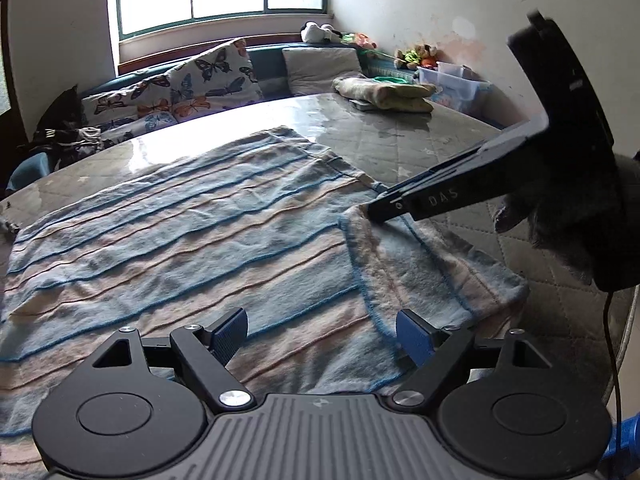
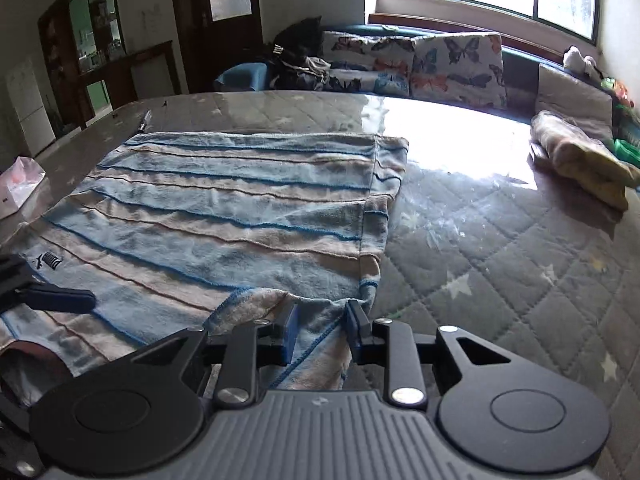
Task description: Fold clothes
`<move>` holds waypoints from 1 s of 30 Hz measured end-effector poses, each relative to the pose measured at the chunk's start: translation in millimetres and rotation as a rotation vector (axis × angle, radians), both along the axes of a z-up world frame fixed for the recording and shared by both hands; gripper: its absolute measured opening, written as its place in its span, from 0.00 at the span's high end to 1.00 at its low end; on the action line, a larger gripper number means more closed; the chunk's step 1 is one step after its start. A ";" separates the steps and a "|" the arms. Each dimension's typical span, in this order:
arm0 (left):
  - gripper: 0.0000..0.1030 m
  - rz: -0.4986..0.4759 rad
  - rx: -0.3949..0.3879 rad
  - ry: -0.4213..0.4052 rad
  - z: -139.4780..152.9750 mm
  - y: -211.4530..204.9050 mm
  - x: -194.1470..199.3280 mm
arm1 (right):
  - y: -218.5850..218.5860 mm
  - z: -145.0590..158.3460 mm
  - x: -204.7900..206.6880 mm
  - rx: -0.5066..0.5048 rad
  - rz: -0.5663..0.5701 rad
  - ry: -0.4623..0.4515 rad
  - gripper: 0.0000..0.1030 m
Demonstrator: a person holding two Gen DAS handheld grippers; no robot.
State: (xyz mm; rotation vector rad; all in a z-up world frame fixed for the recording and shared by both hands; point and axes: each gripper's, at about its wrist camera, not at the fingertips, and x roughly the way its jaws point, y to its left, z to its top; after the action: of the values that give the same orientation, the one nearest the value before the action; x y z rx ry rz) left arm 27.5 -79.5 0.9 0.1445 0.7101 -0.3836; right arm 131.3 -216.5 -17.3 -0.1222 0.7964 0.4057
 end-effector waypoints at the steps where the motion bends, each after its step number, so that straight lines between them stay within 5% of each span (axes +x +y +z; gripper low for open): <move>1: 0.19 0.015 -0.004 -0.005 1.7 4.9 -1.2 | 1.2 1.2 -1.8 -0.005 0.003 -0.006 0.74; 8: 0.20 0.249 -0.016 -0.035 13.1 69.1 -21.6 | 12.8 7.1 -27.5 -0.011 0.071 -0.010 0.69; 17: 0.22 0.751 -0.014 -0.049 26.2 186.5 -73.7 | 18.5 1.3 -41.6 -0.016 0.086 -0.005 0.60; 22: 0.42 0.968 -0.013 -0.014 18.8 230.9 -95.7 | 18.7 1.1 -46.3 -0.013 0.085 -0.012 0.60; 30: 0.73 1.009 -0.074 0.042 1.8 251.9 -101.5 | 15.3 5.0 -52.5 -0.004 0.076 -0.026 0.60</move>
State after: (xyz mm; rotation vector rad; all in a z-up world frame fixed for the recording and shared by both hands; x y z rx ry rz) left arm -74.0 172.4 2.6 -0.2941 0.7224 0.5534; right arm 78.8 -201.2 -12.3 -0.1616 0.7686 0.4740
